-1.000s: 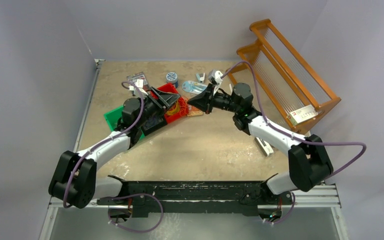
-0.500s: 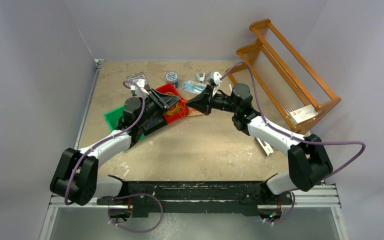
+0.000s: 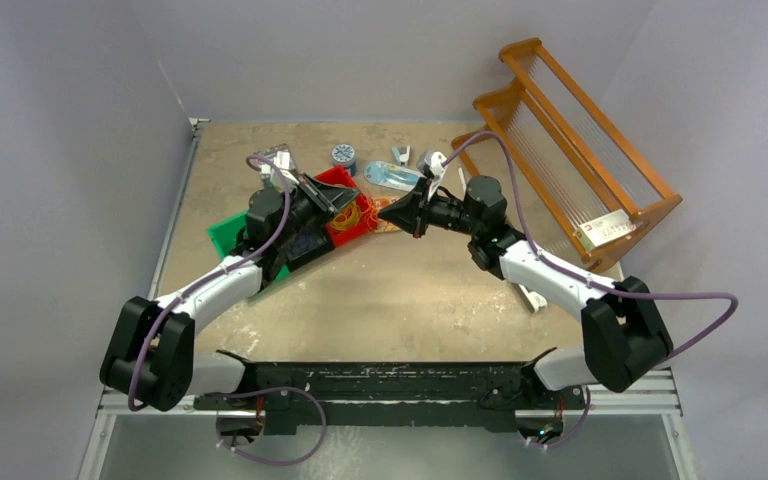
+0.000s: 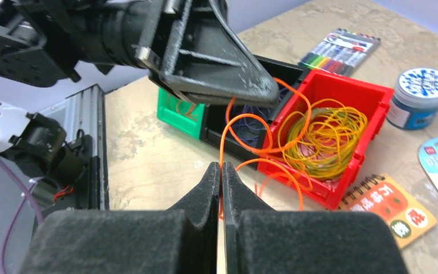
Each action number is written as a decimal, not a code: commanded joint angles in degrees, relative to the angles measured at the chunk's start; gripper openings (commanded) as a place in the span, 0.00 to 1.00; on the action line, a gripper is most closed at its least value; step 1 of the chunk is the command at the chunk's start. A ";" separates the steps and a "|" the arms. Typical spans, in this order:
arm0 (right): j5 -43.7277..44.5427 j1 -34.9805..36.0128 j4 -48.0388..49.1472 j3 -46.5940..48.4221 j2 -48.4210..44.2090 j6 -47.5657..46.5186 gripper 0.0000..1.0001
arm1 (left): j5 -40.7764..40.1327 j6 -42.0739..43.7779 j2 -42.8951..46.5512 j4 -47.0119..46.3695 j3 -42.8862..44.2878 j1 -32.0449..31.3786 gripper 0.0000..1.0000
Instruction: Untangle the cables
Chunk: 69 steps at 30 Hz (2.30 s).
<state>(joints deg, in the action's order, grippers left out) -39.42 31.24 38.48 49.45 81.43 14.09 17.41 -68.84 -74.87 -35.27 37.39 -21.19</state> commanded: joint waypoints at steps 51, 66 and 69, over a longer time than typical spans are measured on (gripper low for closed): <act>13.85 0.26 2.31 -0.20 4.04 6.06 0.41 | -41.74 37.51 15.43 64.17 31.17 13.81 0.00; 13.32 0.28 2.22 0.28 5.09 6.48 0.42 | -47.54 40.46 13.47 66.43 28.29 13.89 0.00; 13.11 0.33 2.30 0.54 5.60 6.48 0.42 | -48.22 40.65 12.43 67.24 28.38 13.98 0.00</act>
<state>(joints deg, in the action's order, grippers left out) -25.10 31.44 38.37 47.16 86.35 20.56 -28.01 -30.13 -61.49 31.55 65.43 -7.81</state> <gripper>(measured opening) 0.414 0.010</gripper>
